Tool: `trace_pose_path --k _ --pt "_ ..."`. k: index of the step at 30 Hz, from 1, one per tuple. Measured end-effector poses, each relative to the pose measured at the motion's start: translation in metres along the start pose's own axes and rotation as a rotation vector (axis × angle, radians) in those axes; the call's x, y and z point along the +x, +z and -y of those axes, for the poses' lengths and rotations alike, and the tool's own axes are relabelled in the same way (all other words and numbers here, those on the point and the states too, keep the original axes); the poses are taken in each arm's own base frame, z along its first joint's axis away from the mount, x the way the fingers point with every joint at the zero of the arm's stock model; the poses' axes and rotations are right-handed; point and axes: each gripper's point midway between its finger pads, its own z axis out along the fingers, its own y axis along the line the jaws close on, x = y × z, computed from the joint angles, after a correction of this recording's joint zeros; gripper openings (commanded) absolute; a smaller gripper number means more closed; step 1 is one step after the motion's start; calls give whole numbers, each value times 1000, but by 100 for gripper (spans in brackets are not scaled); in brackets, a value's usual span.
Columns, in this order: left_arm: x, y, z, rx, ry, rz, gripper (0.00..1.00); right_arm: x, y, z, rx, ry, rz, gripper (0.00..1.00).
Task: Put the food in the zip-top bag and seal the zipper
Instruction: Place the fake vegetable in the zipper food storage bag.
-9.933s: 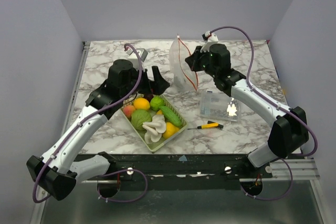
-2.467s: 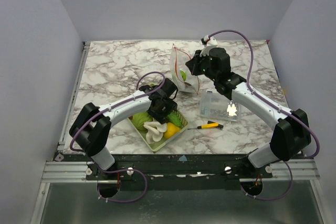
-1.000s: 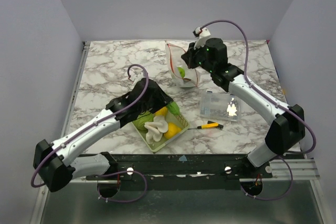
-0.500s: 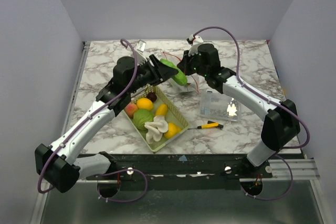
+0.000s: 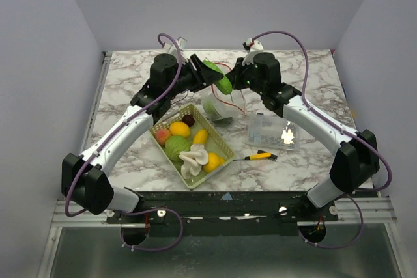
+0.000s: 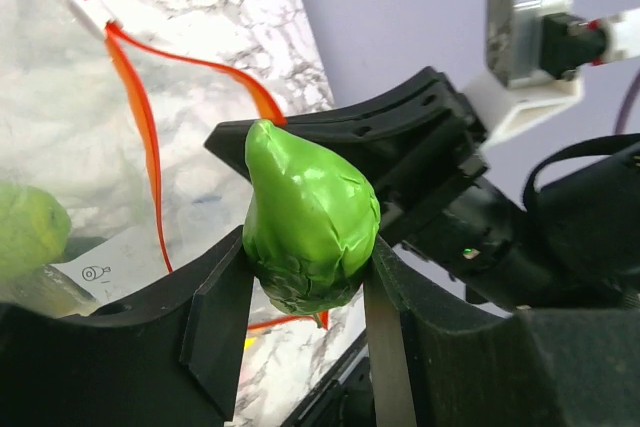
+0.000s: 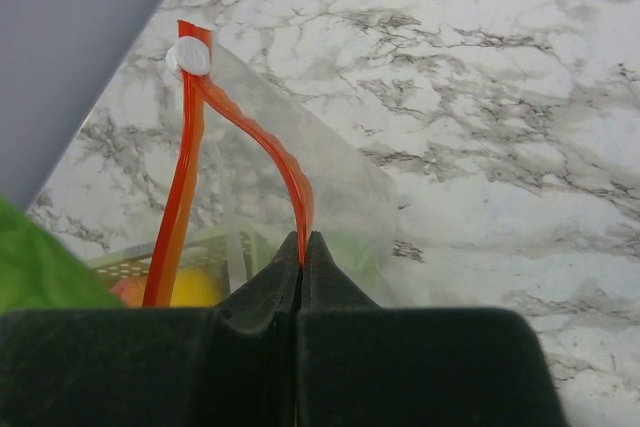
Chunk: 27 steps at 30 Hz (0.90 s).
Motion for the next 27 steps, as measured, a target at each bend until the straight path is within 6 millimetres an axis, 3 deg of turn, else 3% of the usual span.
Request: trace_pose_path --k 5,8,13,18,27 --pt "17 16 -31 -84 -21 -56 0 -7 -1 -10 -24 22 27 1" --pt "28 23 -48 -154 -41 -85 17 -10 -1 -14 -34 26 40 1" --pt "30 31 -45 -206 -46 -103 66 -11 -1 -14 -35 26 44 1" --pt "35 32 -46 -238 -47 -130 91 -17 0 -9 -20 25 66 1" --pt "40 21 -49 -276 -31 -166 96 -11 1 -7 -13 14 56 1"
